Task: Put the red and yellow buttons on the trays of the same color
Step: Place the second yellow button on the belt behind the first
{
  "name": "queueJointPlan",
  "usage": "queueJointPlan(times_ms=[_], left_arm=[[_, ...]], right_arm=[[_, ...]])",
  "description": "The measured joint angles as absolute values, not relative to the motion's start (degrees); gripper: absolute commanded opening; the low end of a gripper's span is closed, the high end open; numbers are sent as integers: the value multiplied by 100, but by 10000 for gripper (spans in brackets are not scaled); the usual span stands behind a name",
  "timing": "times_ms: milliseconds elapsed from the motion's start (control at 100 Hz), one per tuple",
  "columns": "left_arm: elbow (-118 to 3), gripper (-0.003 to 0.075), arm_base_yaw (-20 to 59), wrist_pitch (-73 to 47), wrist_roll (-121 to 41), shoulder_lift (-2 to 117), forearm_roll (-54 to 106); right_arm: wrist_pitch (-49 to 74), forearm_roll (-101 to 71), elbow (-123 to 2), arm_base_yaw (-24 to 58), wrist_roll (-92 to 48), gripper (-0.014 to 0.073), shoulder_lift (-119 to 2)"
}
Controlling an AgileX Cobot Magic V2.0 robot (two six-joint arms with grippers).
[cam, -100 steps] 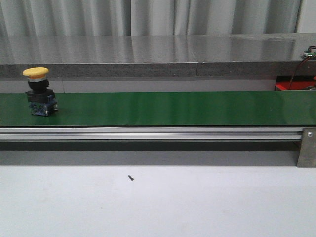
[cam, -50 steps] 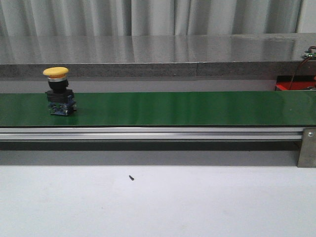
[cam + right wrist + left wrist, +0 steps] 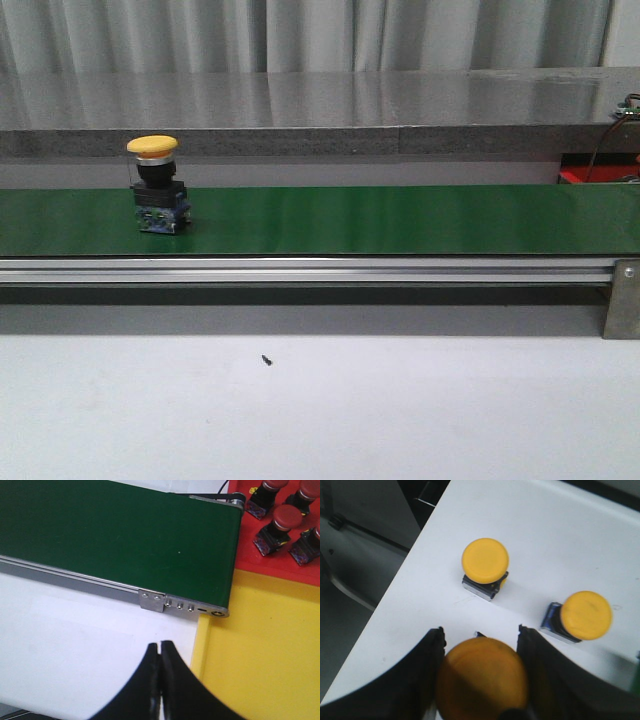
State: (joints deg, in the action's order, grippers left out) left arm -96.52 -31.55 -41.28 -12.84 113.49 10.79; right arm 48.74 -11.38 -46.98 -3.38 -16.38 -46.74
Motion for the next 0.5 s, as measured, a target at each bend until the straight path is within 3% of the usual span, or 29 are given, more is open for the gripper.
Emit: queueJointPlan(times_ms=[500], left_arm=[[-9028, 132, -1958, -5116, -1284, 9947, 1192]], right_arm=[[4874, -1138, -4698, -338, -1638, -69, -4674]])
